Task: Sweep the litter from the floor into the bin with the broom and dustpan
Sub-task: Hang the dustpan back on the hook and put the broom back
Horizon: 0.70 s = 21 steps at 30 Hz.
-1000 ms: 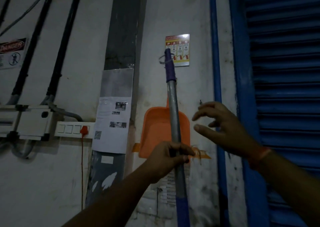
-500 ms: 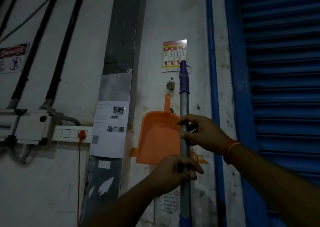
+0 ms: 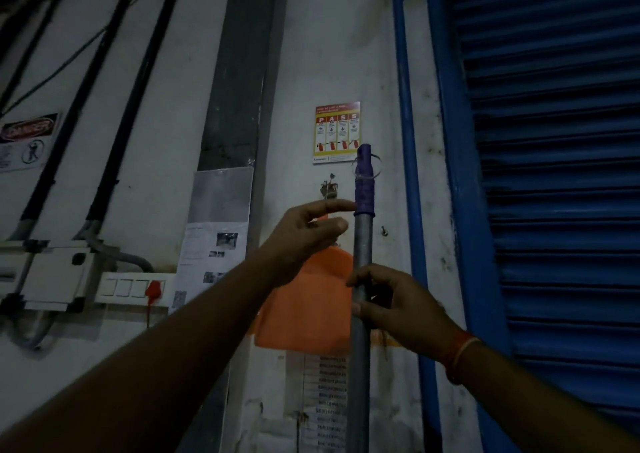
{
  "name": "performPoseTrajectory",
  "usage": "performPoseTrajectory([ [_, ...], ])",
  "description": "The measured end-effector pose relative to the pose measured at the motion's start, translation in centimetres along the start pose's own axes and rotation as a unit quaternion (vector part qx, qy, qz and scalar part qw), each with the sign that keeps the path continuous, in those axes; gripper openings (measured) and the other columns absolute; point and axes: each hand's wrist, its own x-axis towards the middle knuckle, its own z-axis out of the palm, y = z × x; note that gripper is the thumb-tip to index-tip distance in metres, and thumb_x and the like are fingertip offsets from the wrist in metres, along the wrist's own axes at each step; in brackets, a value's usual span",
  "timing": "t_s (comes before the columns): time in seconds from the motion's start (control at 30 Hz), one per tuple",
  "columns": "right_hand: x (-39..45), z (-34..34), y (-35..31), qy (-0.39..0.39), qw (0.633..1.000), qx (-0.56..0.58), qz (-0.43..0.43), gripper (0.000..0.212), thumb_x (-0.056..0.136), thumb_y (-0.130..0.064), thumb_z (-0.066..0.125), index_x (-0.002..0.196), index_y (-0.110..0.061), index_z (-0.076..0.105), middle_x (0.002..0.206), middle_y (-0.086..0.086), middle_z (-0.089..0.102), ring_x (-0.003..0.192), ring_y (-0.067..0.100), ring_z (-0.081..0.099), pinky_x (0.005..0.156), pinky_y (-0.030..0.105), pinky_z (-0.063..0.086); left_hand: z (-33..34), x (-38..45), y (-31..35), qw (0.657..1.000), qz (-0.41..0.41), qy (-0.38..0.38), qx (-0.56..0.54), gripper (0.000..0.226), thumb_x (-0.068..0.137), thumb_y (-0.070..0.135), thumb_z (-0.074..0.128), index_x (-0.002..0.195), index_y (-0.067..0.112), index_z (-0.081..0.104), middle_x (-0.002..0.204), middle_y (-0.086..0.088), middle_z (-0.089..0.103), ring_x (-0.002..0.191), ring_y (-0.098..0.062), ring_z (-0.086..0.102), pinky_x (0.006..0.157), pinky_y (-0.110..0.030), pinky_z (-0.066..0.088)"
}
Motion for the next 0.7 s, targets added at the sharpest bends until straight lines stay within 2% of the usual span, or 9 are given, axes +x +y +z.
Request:
performPoseTrajectory([
  [0.13,-0.4,0.3,-0.2,0.01,0.999,-0.044,-0.018,0.031,0.085,-0.015,0.074,0.109,-0.034,0.066,0.103,-0.007,0.068,0.084,0.012,0.069,0.072,0.029,0.061,2.2,1.8,0.2,0.999,-0.017,-0.048,0.012,0.034,0.095,0.011,0.065,0.128,0.022,0.067,0.132,-0.002,0.063,0.121,-0.023,0.061,0.1,-0.044,0.054],
  [0.27,-1.0,0.6,-0.6,0.017,0.998,-0.052,-0.036,0.031,0.085,-0.014,0.074,0.108,-0.033,0.066,0.105,-0.011,0.067,0.086,0.007,0.068,0.071,0.02,0.057,3.5,1.9,-0.5,1.0,-0.003,-0.011,-0.001,0.031,0.096,0.003,0.061,0.125,0.012,0.067,0.129,-0.014,0.062,0.115,-0.029,0.066,0.097,-0.053,0.055],
  [0.33,-1.0,0.5,-1.0,-0.009,0.998,-0.055,-0.033,0.03,0.086,-0.014,0.073,0.108,-0.032,0.066,0.104,-0.013,0.067,0.088,0.006,0.068,0.073,0.022,0.058,3.9,1.9,-0.8,1.0,0.006,0.001,-0.002,0.028,0.096,0.0,0.06,0.12,0.01,0.069,0.126,-0.016,0.064,0.11,-0.029,0.069,0.095,-0.051,0.056],
  [0.43,0.1,-1.7,-2.3,-0.091,0.993,-0.078,-0.009,0.02,0.09,-0.018,0.068,0.109,-0.026,0.068,0.101,-0.005,0.07,0.084,0.011,0.071,0.071,0.026,0.06,3.5,2.0,-1.4,1.0,0.008,0.01,-0.01,0.026,0.095,-0.003,0.059,0.113,0.012,0.071,0.122,-0.015,0.067,0.107,-0.032,0.069,0.091,-0.045,0.058],
  [0.47,0.8,-2.7,-2.8,-0.081,0.992,-0.096,-0.008,0.016,0.092,-0.018,0.065,0.105,-0.026,0.068,0.095,-0.002,0.071,0.078,0.012,0.072,0.067,0.026,0.059,3.2,2.0,-1.7,1.0,0.005,0.013,-0.018,0.026,0.095,-0.004,0.059,0.112,0.011,0.071,0.121,-0.017,0.067,0.107,-0.033,0.069,0.089,-0.042,0.059],
  [0.5,1.7,-3.7,-3.3,-0.037,0.991,-0.124,-0.017,0.014,0.093,-0.017,0.063,0.102,-0.028,0.066,0.089,0.0,0.071,0.072,0.011,0.071,0.064,0.026,0.059,2.7,2.1,-2.0,1.0,0.003,0.016,-0.024,0.026,0.095,-0.004,0.059,0.113,0.01,0.071,0.121,-0.019,0.066,0.106,-0.034,0.069,0.086,-0.039,0.059],
  [0.57,3.8,-5.3,-3.8,0.098,0.975,-0.185,-0.069,0.019,0.092,-0.016,0.064,0.101,-0.032,0.063,0.081,-0.003,0.069,0.069,0.006,0.068,0.063,0.023,0.058,2.0,2.0,-2.6,1.0,-0.004,0.012,-0.028,0.025,0.095,-0.003,0.06,0.115,0.008,0.071,0.122,-0.022,0.064,0.106,-0.034,0.069,0.082,-0.033,0.057],
  [0.63,6.3,-5.9,-3.8,0.165,0.948,-0.238,-0.135,0.03,0.088,-0.019,0.069,0.113,-0.034,0.059,0.09,-0.008,0.066,0.078,0.003,0.065,0.066,0.02,0.058,1.2,1.9,-3.4,0.999,-0.016,0.002,-0.035,0.025,0.096,-0.002,0.06,0.117,0.005,0.069,0.123,-0.023,0.063,0.105,-0.032,0.07,0.083,-0.033,0.058],
  [0.7,9.2,-5.8,-3.0,0.162,0.92,-0.308,-0.178,0.046,0.084,-0.024,0.074,0.125,-0.035,0.056,0.109,-0.009,0.056,0.089,0.001,0.059,0.069,0.018,0.055,0.5,1.5,-4.4,0.999,-0.025,-0.006,-0.044,0.024,0.096,-0.001,0.06,0.118,0.005,0.069,0.121,-0.022,0.064,0.103,-0.03,0.071,0.084,-0.035,0.059],
])
